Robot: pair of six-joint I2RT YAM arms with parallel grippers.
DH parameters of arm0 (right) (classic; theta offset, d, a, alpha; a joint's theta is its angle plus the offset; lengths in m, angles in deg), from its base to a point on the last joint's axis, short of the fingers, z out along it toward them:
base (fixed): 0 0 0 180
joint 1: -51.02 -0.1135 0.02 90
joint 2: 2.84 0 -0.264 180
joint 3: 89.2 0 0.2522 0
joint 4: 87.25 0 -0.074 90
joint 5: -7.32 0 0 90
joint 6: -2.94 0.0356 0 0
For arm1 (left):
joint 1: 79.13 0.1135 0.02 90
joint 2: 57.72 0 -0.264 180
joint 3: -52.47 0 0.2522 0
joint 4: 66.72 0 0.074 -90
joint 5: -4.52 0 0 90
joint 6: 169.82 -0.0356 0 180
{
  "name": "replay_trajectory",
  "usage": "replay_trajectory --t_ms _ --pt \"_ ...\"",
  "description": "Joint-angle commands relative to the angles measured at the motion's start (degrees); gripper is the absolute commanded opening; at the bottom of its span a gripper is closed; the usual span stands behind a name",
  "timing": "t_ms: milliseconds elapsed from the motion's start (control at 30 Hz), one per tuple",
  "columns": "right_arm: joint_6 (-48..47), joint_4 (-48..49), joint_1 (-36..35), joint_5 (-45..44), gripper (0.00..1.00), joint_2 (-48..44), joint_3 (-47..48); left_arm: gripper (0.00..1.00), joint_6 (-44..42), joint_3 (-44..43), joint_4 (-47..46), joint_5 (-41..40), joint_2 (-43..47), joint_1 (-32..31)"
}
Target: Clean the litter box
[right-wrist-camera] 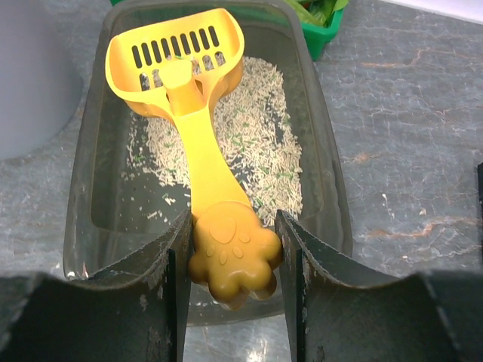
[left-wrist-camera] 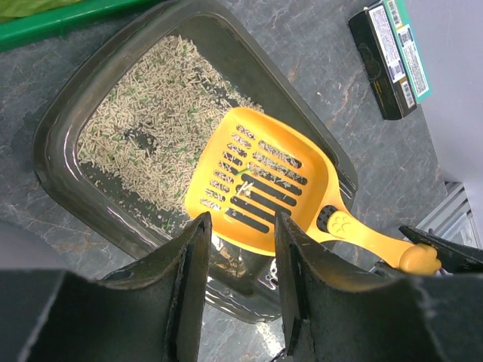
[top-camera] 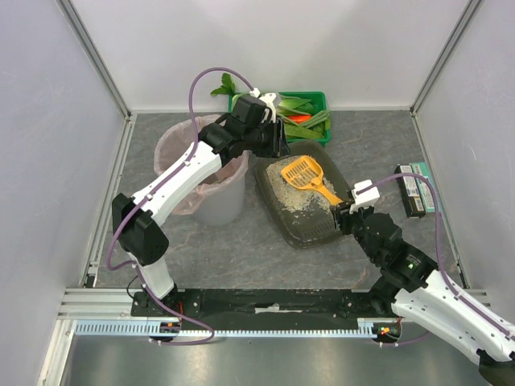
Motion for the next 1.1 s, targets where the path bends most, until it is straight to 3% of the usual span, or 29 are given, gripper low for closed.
replay_trajectory --t_ms 0,167,400,533,667,767,1067 --pt "-1.18 -4.01 -0.31 1.08 0.0 -2.51 4.77 0.45 -2.58 -0.35 -3.79 -0.27 2.33 0.05" --pt "1.37 -8.23 -0.31 -0.94 0.0 -5.86 6.7 0.45 -4.24 -1.75 -4.85 -0.27 2.95 0.05" --pt "-0.29 -9.03 -0.31 -2.26 0.0 -2.17 10.75 0.43 -1.8 -3.25 -4.67 -1.59 4.35 2.24" --pt "-1.79 -9.91 -0.4 -1.91 0.0 1.34 15.83 0.4 3.12 -4.3 -2.22 -3.17 7.33 9.86" --pt "-3.45 -10.61 -0.23 -1.65 0.0 3.81 20.85 0.43 2.44 -3.17 0.42 -6.14 11.37 16.56" --pt "-4.95 -10.61 -0.31 -0.16 0.0 7.14 25.15 0.47 -0.2 0.08 2.79 -12.48 14.62 20.16" --pt "-9.79 -5.26 -0.4 8.63 0.0 19.18 35.79 0.6 0.5 13.52 3.59 -12.31 24.47 36.34"
